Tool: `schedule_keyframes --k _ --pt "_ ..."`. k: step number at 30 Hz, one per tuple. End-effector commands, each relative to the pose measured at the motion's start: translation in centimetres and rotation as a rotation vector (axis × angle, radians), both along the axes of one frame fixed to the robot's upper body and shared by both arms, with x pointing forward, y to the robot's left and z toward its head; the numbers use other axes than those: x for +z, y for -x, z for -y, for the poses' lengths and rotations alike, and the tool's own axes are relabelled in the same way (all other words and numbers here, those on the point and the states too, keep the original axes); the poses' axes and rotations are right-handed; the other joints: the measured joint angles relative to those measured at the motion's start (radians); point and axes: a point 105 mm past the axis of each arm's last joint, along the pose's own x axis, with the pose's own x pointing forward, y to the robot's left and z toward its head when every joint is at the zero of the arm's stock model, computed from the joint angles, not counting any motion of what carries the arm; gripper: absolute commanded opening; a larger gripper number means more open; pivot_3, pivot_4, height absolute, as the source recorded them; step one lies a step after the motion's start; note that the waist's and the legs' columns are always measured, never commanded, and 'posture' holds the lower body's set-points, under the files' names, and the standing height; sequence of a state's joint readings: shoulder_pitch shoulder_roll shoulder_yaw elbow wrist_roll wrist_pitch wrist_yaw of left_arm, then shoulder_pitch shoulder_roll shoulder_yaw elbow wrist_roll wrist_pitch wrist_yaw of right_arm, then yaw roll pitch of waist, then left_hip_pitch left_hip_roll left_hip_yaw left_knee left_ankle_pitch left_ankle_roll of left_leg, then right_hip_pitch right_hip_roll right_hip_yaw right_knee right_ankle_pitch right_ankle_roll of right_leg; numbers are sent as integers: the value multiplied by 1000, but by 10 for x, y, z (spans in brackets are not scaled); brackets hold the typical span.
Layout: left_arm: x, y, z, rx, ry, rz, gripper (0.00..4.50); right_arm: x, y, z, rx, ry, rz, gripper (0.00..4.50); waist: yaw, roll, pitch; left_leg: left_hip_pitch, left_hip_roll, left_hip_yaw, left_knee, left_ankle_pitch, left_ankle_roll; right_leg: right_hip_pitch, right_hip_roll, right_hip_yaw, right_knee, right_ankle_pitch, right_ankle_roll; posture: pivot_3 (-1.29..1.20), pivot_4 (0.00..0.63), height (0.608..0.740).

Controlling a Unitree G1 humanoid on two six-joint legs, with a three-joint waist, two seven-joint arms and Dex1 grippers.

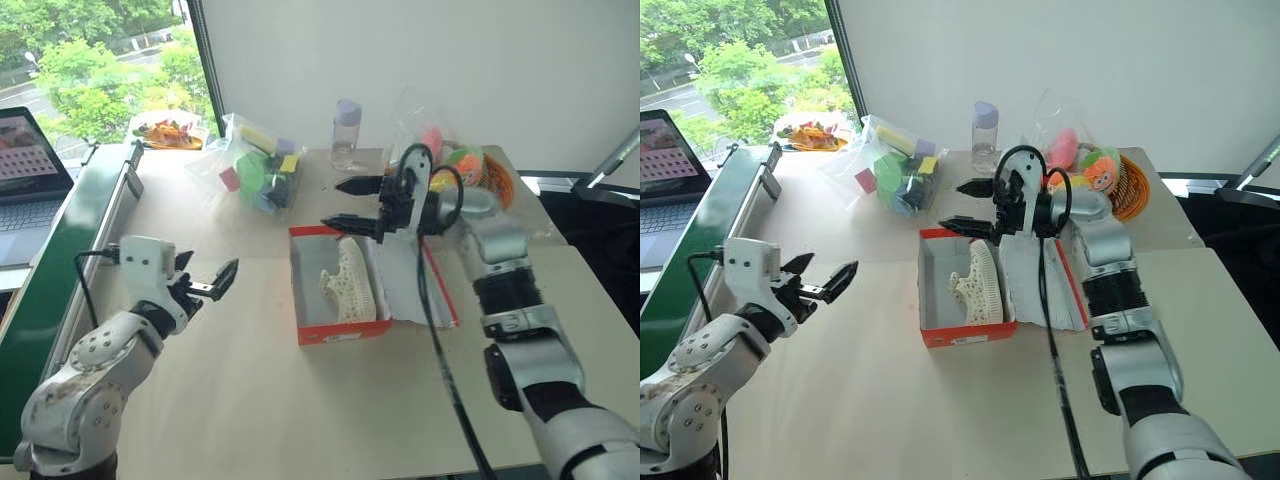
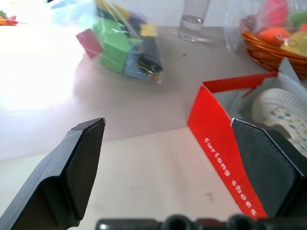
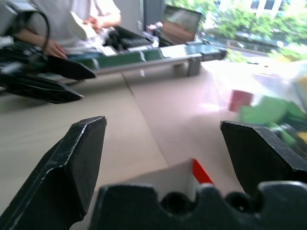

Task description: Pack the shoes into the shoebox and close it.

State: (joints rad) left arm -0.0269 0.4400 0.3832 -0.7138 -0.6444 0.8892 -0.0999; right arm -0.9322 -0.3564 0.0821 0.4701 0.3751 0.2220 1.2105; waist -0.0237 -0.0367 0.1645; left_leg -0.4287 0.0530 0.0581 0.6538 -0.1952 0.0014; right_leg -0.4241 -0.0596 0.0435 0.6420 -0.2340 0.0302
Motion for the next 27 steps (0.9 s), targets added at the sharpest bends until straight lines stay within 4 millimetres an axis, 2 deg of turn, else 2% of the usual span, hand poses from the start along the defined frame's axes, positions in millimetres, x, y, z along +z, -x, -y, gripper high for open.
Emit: schedule_keyframes --k 1,12,19,27 --pt "14 5 -12 87 -63 91 4500 0 2 -2 35 -9 46 4464 2 0 0 0 0 0 0 0 0 0 0 0 0 0 0 0 150 740" --pt "15 13 -35 274 -131 158 4500 -29 -10 -8 -37 -18 -18 4464 8 0 0 0 0 0 0 0 -1 0 0 0 0 0 0 0 150 740" --pt "9 18 -50 349 -142 154 4500 -30 -12 -20 -32 -26 -22 4464 2 0 0 0 0 0 0 0 -1 0 0 0 1 0 -1 0 150 740" --pt "-1 19 -72 435 -155 130 4500 -26 1 -46 91 -22 -16 4464 2 0 0 1 0 1 0 0 -1 0 0 0 1 0 -1 0 150 740"
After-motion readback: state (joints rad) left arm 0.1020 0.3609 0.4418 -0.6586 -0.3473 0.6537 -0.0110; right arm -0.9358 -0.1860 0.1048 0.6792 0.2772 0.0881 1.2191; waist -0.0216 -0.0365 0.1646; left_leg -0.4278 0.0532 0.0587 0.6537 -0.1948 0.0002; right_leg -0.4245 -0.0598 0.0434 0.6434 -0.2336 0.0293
